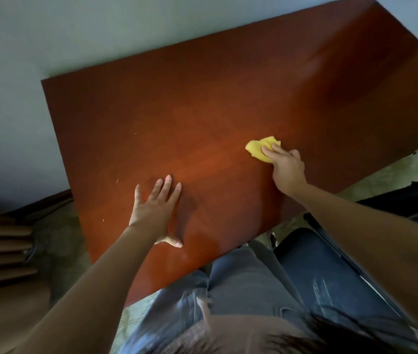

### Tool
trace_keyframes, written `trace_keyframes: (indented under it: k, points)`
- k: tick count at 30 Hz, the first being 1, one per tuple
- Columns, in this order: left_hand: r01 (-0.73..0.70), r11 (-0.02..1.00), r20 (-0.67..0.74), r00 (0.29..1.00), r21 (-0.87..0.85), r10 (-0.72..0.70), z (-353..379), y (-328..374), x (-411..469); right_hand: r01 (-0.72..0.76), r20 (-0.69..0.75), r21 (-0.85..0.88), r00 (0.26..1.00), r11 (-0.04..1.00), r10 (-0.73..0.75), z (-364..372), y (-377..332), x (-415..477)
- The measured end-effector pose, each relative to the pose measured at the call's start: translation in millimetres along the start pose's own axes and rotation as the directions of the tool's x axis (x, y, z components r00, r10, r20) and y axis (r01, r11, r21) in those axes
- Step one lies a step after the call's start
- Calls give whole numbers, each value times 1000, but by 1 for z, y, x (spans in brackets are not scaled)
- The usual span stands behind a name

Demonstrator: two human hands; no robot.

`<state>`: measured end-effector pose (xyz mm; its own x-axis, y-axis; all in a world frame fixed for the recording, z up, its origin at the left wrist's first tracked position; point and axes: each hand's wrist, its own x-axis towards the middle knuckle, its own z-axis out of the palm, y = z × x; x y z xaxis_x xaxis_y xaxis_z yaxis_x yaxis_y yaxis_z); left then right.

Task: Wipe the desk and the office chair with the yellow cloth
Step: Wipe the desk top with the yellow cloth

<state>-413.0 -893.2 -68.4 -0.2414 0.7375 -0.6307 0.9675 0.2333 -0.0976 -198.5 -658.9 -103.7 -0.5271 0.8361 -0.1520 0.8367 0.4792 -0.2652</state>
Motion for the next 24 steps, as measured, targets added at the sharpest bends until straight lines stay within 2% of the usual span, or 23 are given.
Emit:
trace_keyframes:
  k: [3, 7, 11, 14, 20, 24]
  points:
    - [7, 1000, 2, 1000, 3, -7, 0, 0, 0, -134, 38, -4, 990, 991, 134, -1, -35, 24]
    - [13, 1000, 0, 1000, -6, -13, 0, 0, -1, -114, 65, -11, 991, 993, 115, 10, -76, 18]
    - [18, 1000, 3, 1000, 3, -18, 0, 1, 0, 66, 18, 5, 998, 998, -66, 30, -103, -21]
    - [24, 1000, -5, 1000, -3, -24, 2, 2, 0, 249, -33, -2, 968, 968, -249, 41, -107, -61]
    - [24, 1000, 4, 1000, -8, -24, -1, 2, -1, 546, -103, -30, 831, 837, -546, 46, -74, -115]
    - [24, 1000, 5, 1000, -17, -24, -2, 2, -2, 672, 25, -86, 740, 736, -672, 37, -39, -121]
